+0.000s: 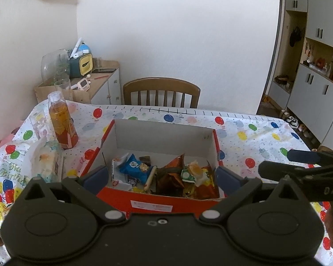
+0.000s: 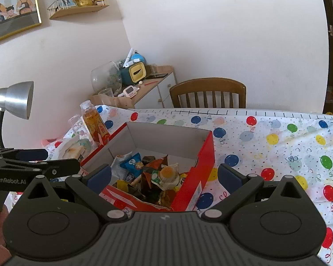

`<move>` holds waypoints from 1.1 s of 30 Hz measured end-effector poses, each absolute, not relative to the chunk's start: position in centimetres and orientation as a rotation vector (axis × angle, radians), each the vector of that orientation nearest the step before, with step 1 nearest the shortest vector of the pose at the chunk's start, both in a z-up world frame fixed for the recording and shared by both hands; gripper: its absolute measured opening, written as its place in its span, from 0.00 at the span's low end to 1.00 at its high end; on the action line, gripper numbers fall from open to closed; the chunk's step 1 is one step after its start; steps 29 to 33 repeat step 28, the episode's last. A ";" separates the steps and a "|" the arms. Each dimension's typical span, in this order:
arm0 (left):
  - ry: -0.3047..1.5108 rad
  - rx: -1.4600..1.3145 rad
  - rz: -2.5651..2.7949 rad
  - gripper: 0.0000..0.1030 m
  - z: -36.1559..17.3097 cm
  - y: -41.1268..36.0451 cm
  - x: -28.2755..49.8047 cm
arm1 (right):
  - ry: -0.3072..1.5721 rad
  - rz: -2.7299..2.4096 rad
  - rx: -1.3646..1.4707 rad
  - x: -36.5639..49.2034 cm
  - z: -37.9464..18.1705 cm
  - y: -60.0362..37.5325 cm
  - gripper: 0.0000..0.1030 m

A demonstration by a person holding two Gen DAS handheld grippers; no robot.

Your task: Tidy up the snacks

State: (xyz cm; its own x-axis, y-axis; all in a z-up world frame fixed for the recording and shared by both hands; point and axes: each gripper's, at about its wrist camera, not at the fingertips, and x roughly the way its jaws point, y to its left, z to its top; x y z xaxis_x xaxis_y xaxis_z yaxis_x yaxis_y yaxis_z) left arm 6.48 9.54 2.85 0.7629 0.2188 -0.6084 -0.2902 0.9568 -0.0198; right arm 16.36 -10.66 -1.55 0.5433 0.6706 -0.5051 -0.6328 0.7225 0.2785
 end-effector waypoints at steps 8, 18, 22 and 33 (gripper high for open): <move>0.643 -0.125 0.285 0.99 3.1 9.6 6.2 | 0.630 0.791 0.051 16.3 -1.7 -9.9 1.00; 0.646 -0.136 0.294 0.99 3.1 9.7 6.0 | 0.628 0.793 0.037 16.3 -1.6 -9.7 1.00; 0.658 -0.149 0.296 0.99 3.0 9.9 6.1 | 0.625 0.767 0.027 16.4 -1.9 -10.1 1.00; 0.661 -0.154 0.295 0.99 2.9 9.9 6.1 | 0.642 0.692 0.038 17.3 -2.9 -11.7 1.00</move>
